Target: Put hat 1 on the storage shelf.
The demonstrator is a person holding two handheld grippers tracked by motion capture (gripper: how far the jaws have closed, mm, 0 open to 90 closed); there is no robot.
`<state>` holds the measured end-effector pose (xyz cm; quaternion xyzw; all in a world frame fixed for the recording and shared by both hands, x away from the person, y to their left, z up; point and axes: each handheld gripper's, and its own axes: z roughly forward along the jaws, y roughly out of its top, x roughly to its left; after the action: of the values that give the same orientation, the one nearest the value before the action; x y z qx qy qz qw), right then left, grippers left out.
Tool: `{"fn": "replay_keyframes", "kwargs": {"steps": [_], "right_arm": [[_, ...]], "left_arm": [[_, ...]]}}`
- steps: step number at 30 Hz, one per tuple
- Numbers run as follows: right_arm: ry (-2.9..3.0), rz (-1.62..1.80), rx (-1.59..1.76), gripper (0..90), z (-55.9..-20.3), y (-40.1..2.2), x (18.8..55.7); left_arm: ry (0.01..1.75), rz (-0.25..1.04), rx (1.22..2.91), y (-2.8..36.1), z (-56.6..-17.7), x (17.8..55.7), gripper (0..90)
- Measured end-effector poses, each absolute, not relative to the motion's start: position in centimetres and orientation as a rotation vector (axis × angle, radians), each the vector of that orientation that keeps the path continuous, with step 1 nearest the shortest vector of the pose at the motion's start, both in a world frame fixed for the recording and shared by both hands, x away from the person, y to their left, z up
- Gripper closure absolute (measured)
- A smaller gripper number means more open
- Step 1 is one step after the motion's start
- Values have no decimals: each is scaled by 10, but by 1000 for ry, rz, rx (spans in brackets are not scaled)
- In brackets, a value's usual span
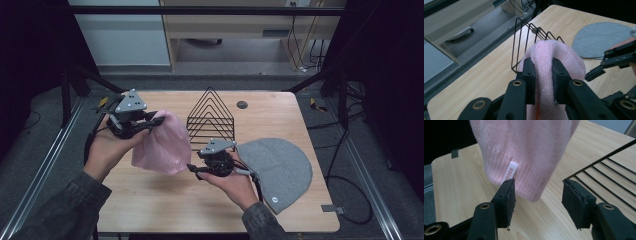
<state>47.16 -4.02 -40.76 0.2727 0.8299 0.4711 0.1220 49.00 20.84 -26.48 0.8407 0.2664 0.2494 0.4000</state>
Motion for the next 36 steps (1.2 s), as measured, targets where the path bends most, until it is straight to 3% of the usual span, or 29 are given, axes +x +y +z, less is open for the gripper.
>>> {"fn": "replay_keyframes", "kwargs": {"steps": [8,11,13,14,26,36], "right_arm": [[2447,1391,796,477,-405,-36,485],[2464,1436,783,664,-402,-35,489],[2469,1439,778,718,-402,-36,490],[2479,1432,762,799,-399,-36,490],[2492,1371,701,833,-367,-56,493],[2459,1349,694,836,-336,-72,504]], "left_arm": [[665,610,2094,207,-261,487,760],[668,604,2087,209,-258,487,759],[668,604,2083,210,-257,487,758],[671,604,2078,211,-256,487,757],[689,528,2007,220,-247,500,747],[682,565,1974,213,-227,511,746]]}}
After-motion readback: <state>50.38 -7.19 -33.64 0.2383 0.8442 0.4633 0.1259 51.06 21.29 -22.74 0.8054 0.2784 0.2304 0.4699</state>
